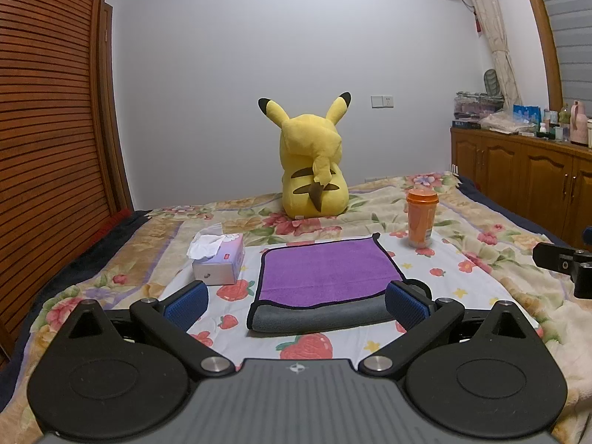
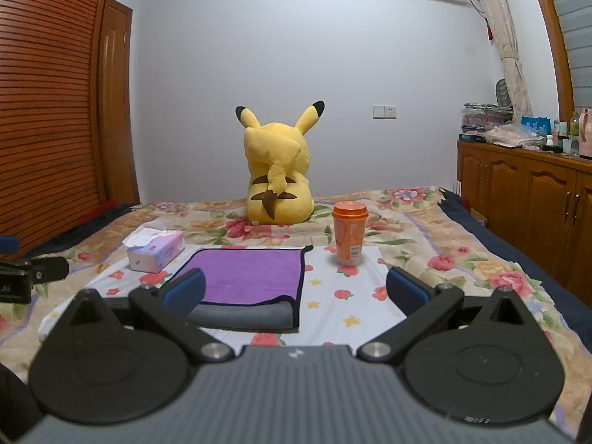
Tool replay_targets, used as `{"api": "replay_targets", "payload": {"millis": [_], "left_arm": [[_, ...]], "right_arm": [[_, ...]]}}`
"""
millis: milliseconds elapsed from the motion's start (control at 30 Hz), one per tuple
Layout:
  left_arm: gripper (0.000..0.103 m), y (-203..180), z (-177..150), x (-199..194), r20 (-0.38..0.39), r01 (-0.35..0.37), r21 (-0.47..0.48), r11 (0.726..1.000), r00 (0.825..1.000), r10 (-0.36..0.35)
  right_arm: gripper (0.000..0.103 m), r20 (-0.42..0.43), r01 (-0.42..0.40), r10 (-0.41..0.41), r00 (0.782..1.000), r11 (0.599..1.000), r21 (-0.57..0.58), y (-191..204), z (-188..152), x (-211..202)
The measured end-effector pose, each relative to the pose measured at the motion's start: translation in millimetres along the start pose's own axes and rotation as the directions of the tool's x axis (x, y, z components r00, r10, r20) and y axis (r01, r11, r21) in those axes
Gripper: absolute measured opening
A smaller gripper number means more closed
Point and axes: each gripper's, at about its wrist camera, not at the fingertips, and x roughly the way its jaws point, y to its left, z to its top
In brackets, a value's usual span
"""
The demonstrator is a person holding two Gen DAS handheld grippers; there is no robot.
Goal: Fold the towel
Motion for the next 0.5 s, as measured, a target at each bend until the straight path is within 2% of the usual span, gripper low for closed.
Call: {"api": "replay_targets", "payload": {"millis": [500], "left_arm": [[0.103,2.6,-0.5,-0.7,-0.001,-0.002,0.001,1.0,1.0,0.002]], "right_arm": [[0.103,0.001,0.0,0.0,1.0,1.0,0.003,-2.2,0.3,0.9]]}}
